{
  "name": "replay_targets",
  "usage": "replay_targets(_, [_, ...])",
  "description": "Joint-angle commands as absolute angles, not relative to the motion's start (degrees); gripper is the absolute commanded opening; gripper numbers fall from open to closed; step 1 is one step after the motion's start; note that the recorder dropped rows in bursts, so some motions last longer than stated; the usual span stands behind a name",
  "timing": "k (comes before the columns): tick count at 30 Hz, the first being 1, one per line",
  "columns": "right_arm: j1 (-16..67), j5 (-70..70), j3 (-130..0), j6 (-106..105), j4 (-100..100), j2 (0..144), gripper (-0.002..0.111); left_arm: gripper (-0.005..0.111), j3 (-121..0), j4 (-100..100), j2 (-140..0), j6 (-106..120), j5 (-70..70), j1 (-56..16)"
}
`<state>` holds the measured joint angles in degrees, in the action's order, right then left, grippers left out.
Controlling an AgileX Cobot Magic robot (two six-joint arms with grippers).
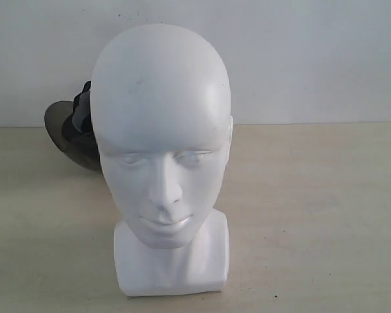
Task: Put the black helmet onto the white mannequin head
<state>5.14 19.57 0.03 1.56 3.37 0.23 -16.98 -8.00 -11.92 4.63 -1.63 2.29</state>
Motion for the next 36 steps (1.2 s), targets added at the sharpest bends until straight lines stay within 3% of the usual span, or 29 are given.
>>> replay_targets(1, [5.20, 19.17, 0.00, 1.34, 3.28, 0.00, 0.000, 0.004, -18.07, -7.91, -14.68, 4.54, 1.98, 2.12])
replay_targets(7, [5.20, 19.17, 0.00, 1.34, 3.28, 0.00, 0.000, 0.004, -18.07, -8.12, -14.68, 4.54, 10.26, 2.12])
replay_targets(14, [5.20, 19.17, 0.00, 1.34, 3.28, 0.00, 0.000, 0.004, -18.07, -8.12, -15.20, -2.16, 8.08, 2.12])
replay_targets(20, [5.20, 19.17, 0.00, 1.34, 3.28, 0.00, 0.000, 0.004, -22.65, -7.94, -27.41, -2.69, 3.21, 2.12])
replay_targets(27, [5.20, 19.17, 0.00, 1.34, 3.28, 0.00, 0.000, 0.004, -42.58, -8.15, -50.75, 2.97, -14.36, 1.41])
replay_targets(36, [5.20, 19.17, 0.00, 1.34, 3.28, 0.00, 0.000, 0.004, -65.87, -29.06, -71.69, 40.96, -36.37, -0.37])
